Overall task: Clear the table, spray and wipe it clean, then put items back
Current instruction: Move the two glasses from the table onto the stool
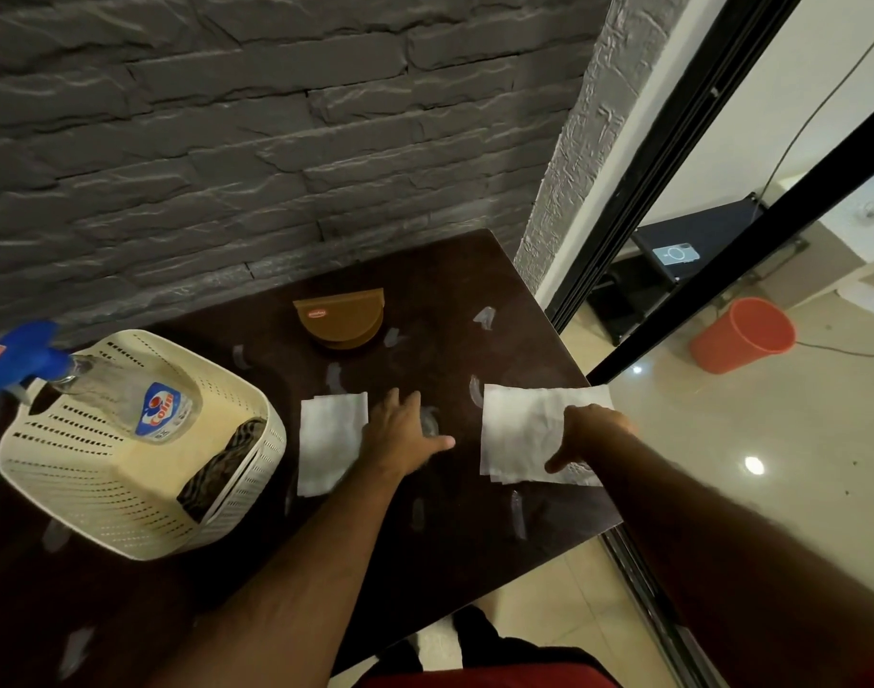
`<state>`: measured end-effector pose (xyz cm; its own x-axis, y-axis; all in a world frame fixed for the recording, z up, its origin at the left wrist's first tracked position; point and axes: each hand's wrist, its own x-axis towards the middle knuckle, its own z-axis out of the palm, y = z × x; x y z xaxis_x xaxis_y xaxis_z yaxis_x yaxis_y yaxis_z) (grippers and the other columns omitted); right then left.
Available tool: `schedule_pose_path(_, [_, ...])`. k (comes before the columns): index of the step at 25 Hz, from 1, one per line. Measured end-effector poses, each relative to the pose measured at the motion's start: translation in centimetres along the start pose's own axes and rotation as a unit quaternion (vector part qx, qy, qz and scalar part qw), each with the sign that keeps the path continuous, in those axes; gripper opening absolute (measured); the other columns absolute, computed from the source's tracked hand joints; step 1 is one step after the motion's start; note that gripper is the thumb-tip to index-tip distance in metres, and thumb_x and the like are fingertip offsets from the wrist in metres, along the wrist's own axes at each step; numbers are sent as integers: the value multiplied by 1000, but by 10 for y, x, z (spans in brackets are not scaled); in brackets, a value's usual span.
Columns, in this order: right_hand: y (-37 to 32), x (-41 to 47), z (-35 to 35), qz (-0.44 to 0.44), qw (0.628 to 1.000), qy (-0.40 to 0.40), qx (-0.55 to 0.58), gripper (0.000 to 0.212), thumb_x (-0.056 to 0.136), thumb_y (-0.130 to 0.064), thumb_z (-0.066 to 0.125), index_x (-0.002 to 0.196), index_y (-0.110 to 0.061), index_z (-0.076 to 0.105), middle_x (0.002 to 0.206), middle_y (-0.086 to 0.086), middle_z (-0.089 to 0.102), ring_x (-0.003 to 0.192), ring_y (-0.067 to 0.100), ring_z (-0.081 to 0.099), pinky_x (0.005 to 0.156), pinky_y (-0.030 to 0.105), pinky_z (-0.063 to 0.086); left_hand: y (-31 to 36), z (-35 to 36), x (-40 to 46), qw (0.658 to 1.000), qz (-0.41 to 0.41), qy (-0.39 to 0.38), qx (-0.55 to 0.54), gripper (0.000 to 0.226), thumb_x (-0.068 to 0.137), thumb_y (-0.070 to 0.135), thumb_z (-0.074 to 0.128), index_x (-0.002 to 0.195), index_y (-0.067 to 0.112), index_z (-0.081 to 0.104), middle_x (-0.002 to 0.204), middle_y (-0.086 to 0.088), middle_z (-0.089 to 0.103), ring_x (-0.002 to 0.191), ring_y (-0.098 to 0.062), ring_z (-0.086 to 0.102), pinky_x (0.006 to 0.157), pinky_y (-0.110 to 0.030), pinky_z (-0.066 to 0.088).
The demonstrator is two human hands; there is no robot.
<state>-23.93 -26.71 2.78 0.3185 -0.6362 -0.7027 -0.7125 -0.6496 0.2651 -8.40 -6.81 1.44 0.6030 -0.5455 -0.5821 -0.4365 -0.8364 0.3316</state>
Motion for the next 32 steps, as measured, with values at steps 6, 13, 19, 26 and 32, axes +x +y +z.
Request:
schedule_pose_path(6, [-5,-2,-26,-27,989,47,135,60,63,-60,74,103,-17,67,106,3,68,96,22,63,68,28,47,-7,3,-5,1000,12,6,8,121,65,59,78,152,26,1,160,-9,-5,146,-33,6,111,-50,27])
schedule_pose_path(13, [-26,1,-16,-138,628,-141,753,53,80,-37,71,125,-15,57,119,10,68,92,24,69,77,37,55,-12,6,-7,1000,-1,10,-21,125,64,53,81,152,25,-2,160,-8,-4,145,-32,11,112,-48,30])
schedule_pose_path(19, [-57,-12,25,-148,665,-35,731,67,73,5,76,127,-11,39,104,4,60,89,18,63,67,24,52,-16,10,-9,999,-16,19,-37,126,65,47,83,152,24,-5,160,-8,-2,144,-32,15,110,-46,30])
schedule_pose_path(26, [-60,-16,55,-172,787,171,567,70,76,-34,80,131,-23,38,118,-8,50,104,10,50,91,25,42,-18,16,-9,999,2,41,-31,124,68,44,82,152,21,-7,161,-6,-1,145,-29,17,110,-43,31])
schedule_pose_path(32, [-42,-15,57,-187,798,165,548,71,69,-27,85,123,-28,39,115,-9,50,103,12,50,85,26,39,-23,29,-13,991,-12,80,-110,126,65,40,85,151,23,-5,160,-6,10,143,-27,24,111,-43,35])
